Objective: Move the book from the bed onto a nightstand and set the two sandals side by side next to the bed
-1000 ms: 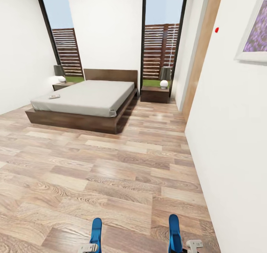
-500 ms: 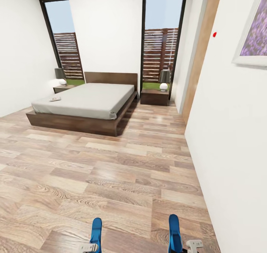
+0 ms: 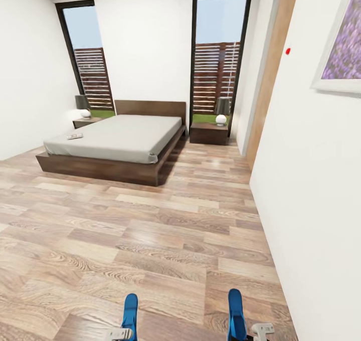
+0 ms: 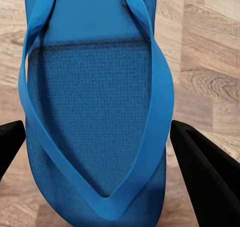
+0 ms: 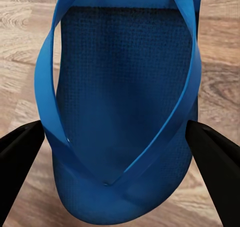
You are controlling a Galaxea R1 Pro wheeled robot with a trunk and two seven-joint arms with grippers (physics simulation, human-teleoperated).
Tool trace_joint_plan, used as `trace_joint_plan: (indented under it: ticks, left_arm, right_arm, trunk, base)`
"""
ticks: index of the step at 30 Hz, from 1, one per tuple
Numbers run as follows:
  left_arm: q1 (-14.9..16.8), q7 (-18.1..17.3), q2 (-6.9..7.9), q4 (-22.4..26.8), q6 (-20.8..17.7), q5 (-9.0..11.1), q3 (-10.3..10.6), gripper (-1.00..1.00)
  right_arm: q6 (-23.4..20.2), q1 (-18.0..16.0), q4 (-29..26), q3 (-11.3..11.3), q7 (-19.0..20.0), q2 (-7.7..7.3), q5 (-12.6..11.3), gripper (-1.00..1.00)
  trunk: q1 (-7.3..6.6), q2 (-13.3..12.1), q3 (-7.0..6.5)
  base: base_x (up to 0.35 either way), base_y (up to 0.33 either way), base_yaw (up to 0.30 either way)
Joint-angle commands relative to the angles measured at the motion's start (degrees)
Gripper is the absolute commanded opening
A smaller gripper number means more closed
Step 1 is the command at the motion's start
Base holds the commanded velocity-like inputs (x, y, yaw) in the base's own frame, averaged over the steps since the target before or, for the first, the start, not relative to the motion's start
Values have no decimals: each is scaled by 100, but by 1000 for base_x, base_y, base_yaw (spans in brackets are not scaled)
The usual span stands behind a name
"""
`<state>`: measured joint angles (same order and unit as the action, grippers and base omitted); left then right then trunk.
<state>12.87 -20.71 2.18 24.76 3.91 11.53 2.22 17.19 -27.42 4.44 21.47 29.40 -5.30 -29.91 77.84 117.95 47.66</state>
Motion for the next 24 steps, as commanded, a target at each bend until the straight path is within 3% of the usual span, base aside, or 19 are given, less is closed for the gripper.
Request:
trace_joint_plan:
  ticks: [1,20,24]
  left_arm:
    - [2,-12,6,-7,14,54,24,-100]
    - [1,-12,2,-7,14,53,24,-100]
    - [2,-12,4,-7,10,51,24,-100]
  right_arm:
    - [30,-8,25,50,40,1,-59,-100]
    - [30,-8,27,50,40,3,-59,-100]
    - [30,-8,30,50,40,3,-59,-100]
  trunk:
    - [-1,2,-4]
    - [-1,2,-75]
    - [-1,2,-75]
  base:
    - [0,0,0]
    - [2,0,0]
    - [188,0,0]
